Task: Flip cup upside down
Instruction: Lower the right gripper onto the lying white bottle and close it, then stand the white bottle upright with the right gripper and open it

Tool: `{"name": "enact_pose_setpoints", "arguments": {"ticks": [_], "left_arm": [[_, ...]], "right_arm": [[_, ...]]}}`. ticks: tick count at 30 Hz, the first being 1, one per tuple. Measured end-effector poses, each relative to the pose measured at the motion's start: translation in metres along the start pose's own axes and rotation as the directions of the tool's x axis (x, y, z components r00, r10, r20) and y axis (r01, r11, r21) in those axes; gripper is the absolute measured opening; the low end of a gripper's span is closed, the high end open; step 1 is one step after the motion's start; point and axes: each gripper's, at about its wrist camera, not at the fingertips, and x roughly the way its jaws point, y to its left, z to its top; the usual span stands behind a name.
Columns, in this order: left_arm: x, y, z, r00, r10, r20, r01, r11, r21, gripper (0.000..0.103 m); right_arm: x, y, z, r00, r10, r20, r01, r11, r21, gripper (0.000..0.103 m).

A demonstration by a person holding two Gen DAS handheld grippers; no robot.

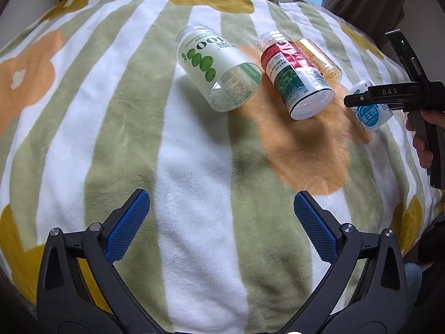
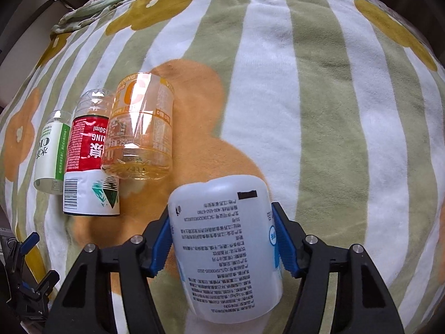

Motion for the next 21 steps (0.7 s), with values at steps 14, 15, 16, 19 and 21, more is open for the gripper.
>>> {"name": "enact_pose_setpoints", "arguments": {"ticks": [14,15,16,19,21], "left_arm": [[-0.047,0.0,-0.01,0.999,-0.021,0.046,0.02,1.0,0.02,0.103],[-0.051,0.0,-0.012,0.999,-0.016,0.05,0.015,1.0,0.022,0.103],[-0.054,-0.001,-0.013,0.999,-0.017,0.048,0.016,1.0,0.024,0.103],[-0.062,0.0,-0.02,0.999,-0.018,0.043,0.017,1.0,0.026,0.103],[-0.067,0.001,-0.025,0.999,-0.014,0.048,0.013,1.0,0.027,0.103]], "right_arm": [[-0.068,0.06,-0.046,0.992,0.1,0.072,-0.092,0.99,-0.104,0.059],[-0.069,0.07,-0.051,0.992,0.102,0.07,-0.093,0.988,-0.12,0.059],[-0.068,0.079,-0.055,0.992,0.107,0.066,-0.097,0.987,-0.129,0.059],[-0.057,0.102,-0.066,0.989,0.148,0.022,-0.145,0.983,-0.113,0.059],[-0.046,0.113,-0.071,0.987,0.162,0.008,-0.16,0.982,-0.101,0.059]]}}
